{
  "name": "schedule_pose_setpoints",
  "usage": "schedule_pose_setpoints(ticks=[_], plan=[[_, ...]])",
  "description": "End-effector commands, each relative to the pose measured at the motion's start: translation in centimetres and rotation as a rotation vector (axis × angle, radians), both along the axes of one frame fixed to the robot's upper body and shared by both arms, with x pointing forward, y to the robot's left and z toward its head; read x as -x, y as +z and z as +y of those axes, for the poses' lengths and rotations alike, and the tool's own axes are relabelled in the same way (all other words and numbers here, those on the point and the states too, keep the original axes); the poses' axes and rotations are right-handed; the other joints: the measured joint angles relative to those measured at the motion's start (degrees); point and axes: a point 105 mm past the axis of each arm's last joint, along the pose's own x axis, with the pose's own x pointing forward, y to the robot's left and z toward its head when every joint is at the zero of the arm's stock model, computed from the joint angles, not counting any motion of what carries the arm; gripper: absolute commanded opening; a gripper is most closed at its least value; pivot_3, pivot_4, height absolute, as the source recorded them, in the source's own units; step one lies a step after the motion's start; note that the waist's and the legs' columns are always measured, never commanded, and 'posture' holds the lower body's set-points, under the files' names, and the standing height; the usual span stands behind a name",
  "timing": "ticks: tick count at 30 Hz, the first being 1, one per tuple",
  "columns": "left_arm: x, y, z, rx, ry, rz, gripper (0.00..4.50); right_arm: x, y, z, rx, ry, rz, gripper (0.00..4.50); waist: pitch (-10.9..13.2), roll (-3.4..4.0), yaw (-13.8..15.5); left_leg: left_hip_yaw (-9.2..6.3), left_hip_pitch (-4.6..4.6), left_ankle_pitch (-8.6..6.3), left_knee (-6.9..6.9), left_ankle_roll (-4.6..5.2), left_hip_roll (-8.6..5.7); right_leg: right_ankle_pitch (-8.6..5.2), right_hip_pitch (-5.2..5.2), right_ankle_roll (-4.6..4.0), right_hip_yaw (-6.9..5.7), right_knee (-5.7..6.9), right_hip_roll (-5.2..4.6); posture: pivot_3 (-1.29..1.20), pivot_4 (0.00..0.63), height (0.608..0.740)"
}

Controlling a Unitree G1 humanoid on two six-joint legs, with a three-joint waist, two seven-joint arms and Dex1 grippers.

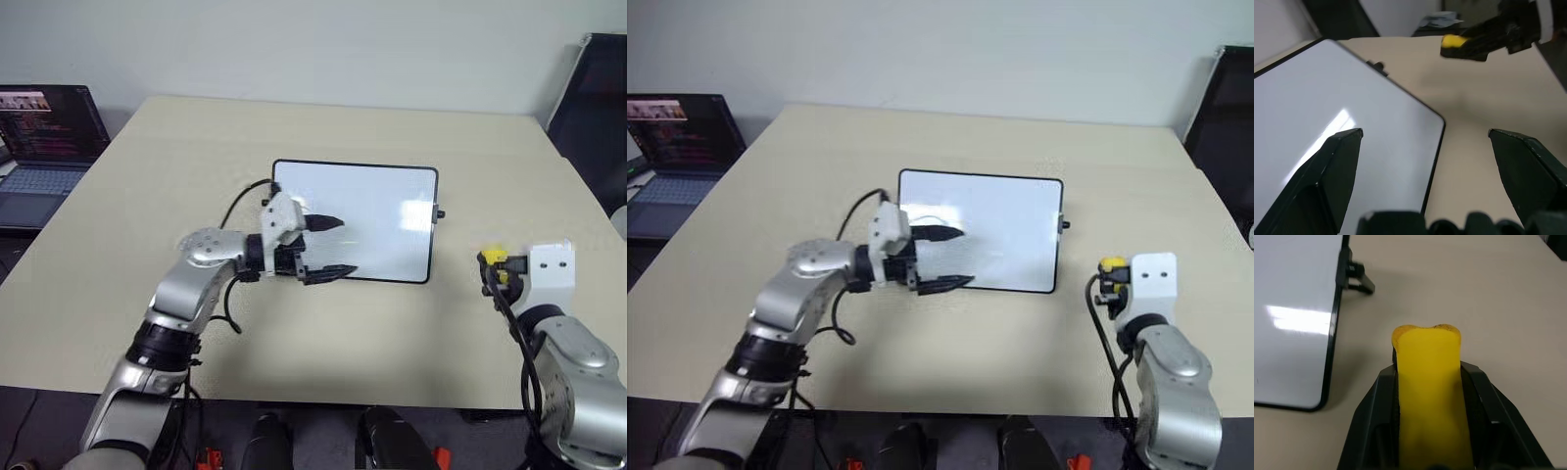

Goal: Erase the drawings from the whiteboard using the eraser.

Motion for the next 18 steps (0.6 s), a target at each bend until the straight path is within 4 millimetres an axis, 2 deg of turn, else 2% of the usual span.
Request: schedule_pose_setpoints(ticks=[1, 5, 10, 14, 18], plan=[[0.2, 0.2, -2.2, -0.015, -0.127, -0.028, 4.50, -0.3, 0.2, -0.1, -0.008, -0.012, -0.037, 1.30, 0.00, 0.01, -0.09, 0.03, 0.00, 0.00, 0.03, 0.00, -0.03, 0.02, 0.01, 0.03, 0.05, -0.01, -0.01, 0.00, 0.150, 0.740], [0.8, -0.1, -5.0, -0.043, -0.260, -0.023, 4.50, -1.2, -0.1, -0.5, 0.000, -0.006, -0.041, 1.30, 0.00, 0.00, 0.02, 0.05, -0.05, 0.00, 0.05, 0.00, -0.12, 0.03, 0.01, 0.07, 0.08, -0.06, -0.10, 0.00, 0.150, 0.740], [0.8, -1.7, -7.3, -0.114, -0.307, -0.014, 4.50, -2.1, -1.4, -1.5, 0.005, -0.007, -0.003, 1.30, -0.01, 0.01, -0.01, 0.03, -0.06, -0.01, -0.09, 0.02, -0.12, 0.03, 0.00, 0.22, 0.05, -0.06, -0.09, 0.00, 0.150, 0.740], [0.9, -2.0, -8.3, -0.154, -0.323, -0.028, 4.50, -3.3, -1.4, -2.4, -0.005, -0.031, -0.017, 1.30, 0.01, 0.04, -0.05, 0.03, -0.09, -0.02, -0.13, 0.03, -0.15, 0.05, -0.02, 0.41, 0.07, -0.06, -0.09, 0.00, 0.150, 0.740], [1.0, -2.0, -8.3, -0.170, -0.328, -0.032, 4.50, -4.0, -1.7, -2.4, -0.066, -0.023, -0.024, 1.30, 0.01, 0.05, -0.02, 0.01, -0.08, -0.02, -0.13, 0.03, -0.16, 0.06, -0.01, 0.42, 0.07, -0.05, -0.09, 0.00, 0.150, 0.740]])
